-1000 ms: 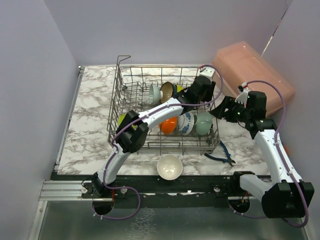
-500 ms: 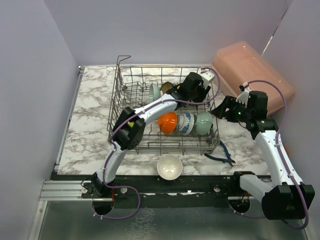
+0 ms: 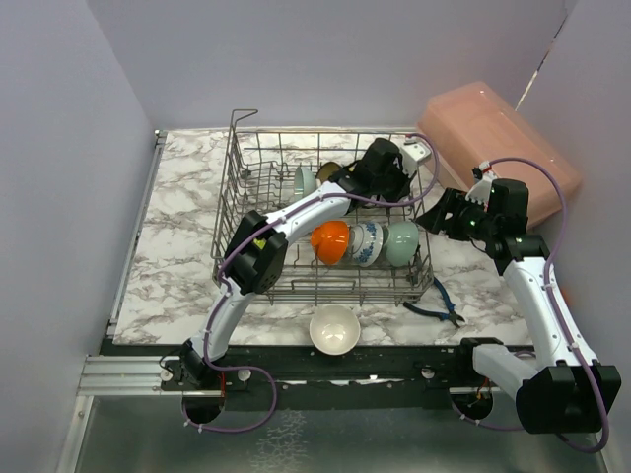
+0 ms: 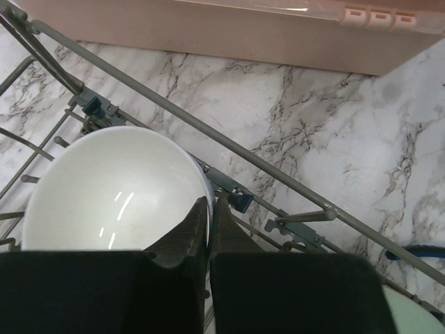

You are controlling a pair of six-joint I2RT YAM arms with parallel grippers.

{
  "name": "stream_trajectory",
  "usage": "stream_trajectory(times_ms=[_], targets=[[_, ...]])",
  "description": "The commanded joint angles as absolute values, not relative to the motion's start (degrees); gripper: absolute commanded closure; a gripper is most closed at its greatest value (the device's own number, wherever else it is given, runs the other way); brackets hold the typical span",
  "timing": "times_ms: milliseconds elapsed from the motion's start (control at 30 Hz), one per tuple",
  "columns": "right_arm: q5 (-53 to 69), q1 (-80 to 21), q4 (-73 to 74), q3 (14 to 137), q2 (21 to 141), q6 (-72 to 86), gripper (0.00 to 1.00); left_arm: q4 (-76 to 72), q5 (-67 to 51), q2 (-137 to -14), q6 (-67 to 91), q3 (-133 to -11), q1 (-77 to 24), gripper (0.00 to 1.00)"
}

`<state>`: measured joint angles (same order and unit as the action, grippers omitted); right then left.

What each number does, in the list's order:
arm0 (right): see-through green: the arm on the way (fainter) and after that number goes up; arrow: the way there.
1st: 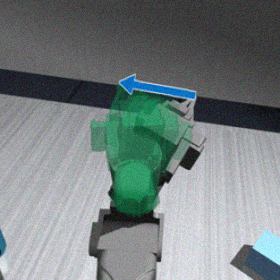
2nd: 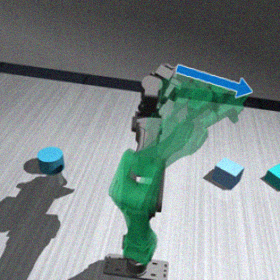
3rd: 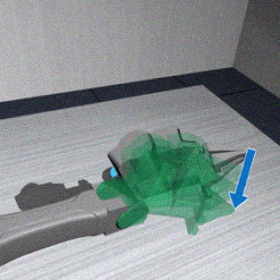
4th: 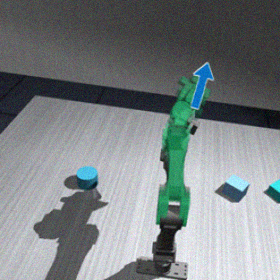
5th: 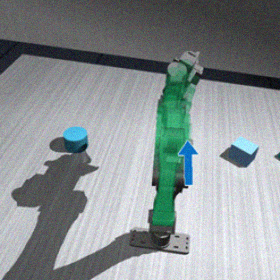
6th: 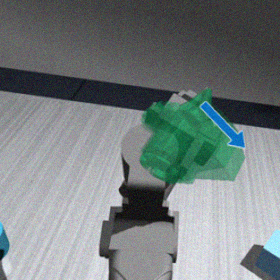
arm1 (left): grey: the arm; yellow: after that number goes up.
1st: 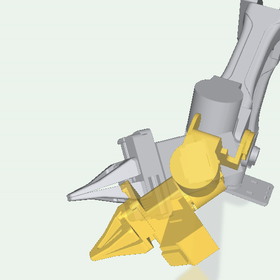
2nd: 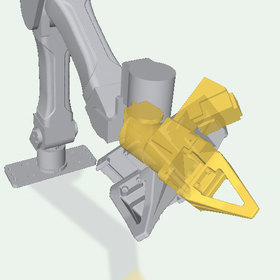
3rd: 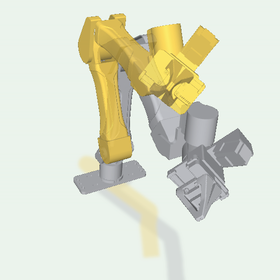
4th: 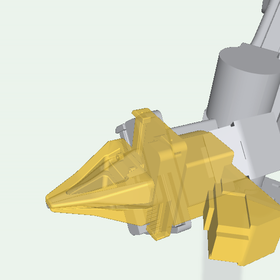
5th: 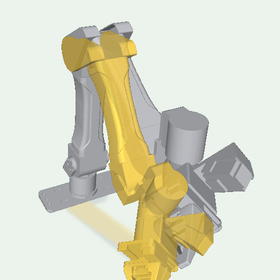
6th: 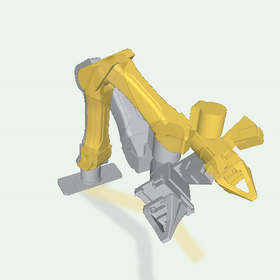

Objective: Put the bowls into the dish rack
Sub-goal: Pick up the bowl from the dish rack.

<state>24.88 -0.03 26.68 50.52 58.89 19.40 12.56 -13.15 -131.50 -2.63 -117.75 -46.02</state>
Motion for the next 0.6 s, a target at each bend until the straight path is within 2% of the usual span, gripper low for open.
stream_trajectory(times_ms=[0,300,567], targets=[[23.9,-0.3,27.7,52.4,58.1,18.8,0.30,15.2,-17.0,-132.3,-1.1,-120.1,-46.7,1.00],[24.3,-0.3,27.1,52.5,57.9,19.5,0.30,8.6,-18.1,-128.1,6.3,-119.6,-46.8,1.00],[25.5,-0.3,26.2,52.8,57.5,20.2,0.30,-8.2,-7.8,-116.1,8.9,-103.0,-46.4,1.00]])
